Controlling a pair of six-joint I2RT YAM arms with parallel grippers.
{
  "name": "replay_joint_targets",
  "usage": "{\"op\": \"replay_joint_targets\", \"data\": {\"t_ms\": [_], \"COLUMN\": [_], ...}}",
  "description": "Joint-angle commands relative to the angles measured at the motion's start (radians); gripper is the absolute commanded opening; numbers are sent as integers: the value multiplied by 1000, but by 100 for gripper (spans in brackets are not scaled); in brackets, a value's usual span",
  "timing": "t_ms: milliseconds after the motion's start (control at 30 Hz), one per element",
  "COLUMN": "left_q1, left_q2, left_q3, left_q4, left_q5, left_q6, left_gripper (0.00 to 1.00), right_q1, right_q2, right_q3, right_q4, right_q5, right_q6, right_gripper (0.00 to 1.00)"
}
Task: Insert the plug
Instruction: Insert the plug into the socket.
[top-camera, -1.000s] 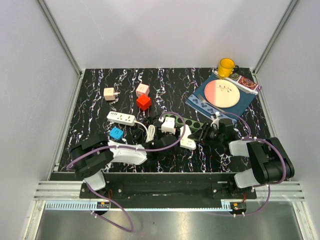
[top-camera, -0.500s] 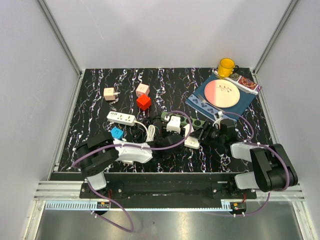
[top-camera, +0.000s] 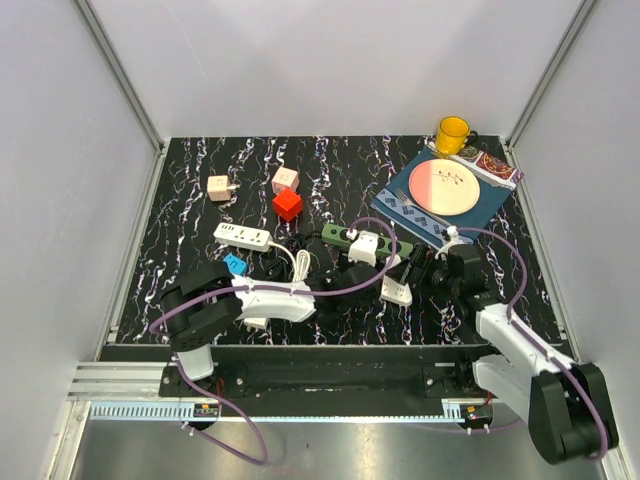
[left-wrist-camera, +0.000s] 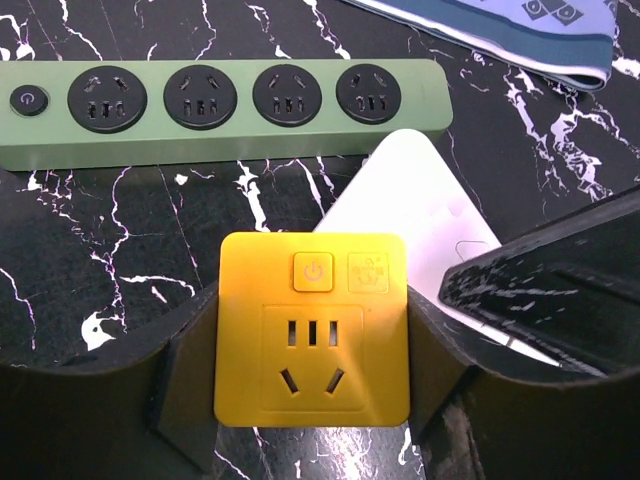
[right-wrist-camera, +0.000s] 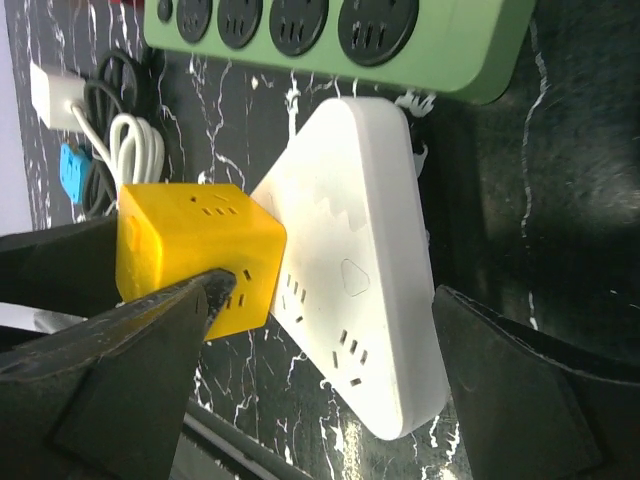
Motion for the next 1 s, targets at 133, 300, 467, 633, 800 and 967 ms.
{"op": "replay_joint_targets", "data": {"t_ms": [133,300,467,633,800,967], "left_q1": [-5,-1,6,46,114,124], "left_q2": [60,45,-17,-71,-78,-80], "left_q3": [51,80,25,-32,-41,-20], "left_q4": [-282,-349,-339,-322,-333,-389], "left_q5": [47,-2,-41,-8,122,144], "left_q6": [28,68,174,269,278,232], "left_gripper": [7,8,8,9,18,41], "right_q1": [13,13,13,13,13,13], "right_q2": [-200,-193,-193,-220,-240,-227], "right_q3": [21,43,69,84,90,112], "right_q4": [-119,-168,-191,-233,-254,-267], "right_q5": [210,198,99,6,-8,-23], "right_q6": [-13,-44,-75,-98,-108,-118], "right_gripper": [100,100,100,100,100,100]}}
